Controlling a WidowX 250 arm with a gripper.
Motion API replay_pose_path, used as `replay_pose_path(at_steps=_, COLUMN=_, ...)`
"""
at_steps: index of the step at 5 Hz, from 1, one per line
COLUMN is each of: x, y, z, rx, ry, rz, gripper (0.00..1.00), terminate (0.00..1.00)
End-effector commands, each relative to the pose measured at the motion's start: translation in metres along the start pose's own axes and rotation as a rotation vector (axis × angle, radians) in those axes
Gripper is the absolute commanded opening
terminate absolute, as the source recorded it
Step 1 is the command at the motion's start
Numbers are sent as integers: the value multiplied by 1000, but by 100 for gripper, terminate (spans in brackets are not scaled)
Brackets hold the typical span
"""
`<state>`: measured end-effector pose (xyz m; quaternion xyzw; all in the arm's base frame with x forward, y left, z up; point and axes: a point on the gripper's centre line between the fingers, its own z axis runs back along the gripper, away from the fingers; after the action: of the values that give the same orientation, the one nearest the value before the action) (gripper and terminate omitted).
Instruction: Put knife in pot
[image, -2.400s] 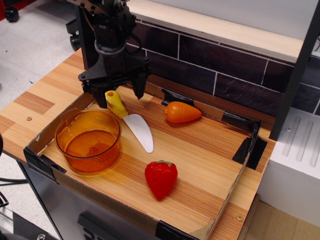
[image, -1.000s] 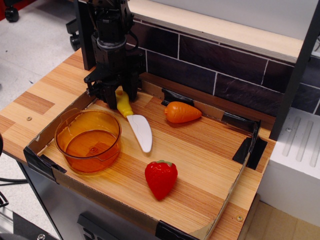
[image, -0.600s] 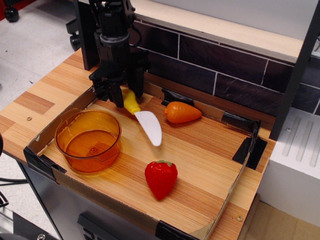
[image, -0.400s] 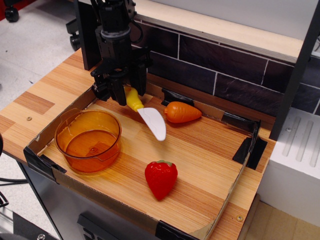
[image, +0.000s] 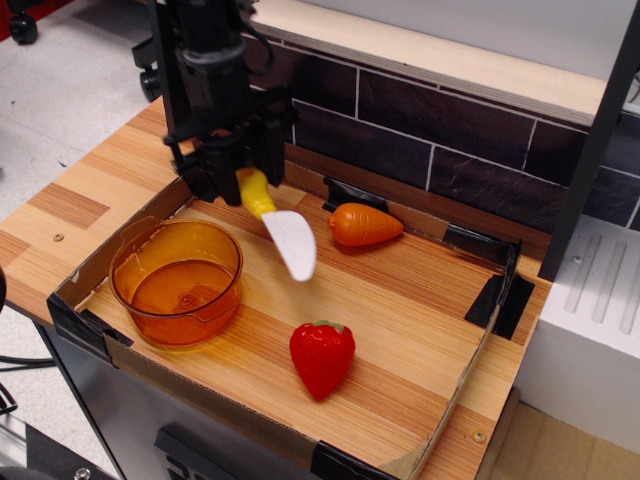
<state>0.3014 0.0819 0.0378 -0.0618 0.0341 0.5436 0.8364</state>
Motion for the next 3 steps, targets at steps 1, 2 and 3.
replay_pose_path(at_steps=1, x=-14, y=34, z=48, rx=-93, ry=57, rz=-98, gripper=0, terminate=0)
replay_pose_path(at_steps=2, x=-25, y=47, z=48, rx=-70, ry=94, rz=-117, gripper=0, terminate=0)
replay_pose_path(at_steps=3, x=-35, y=56, z=34, rx=-32, ry=83, rz=-126, gripper=0, terminate=0)
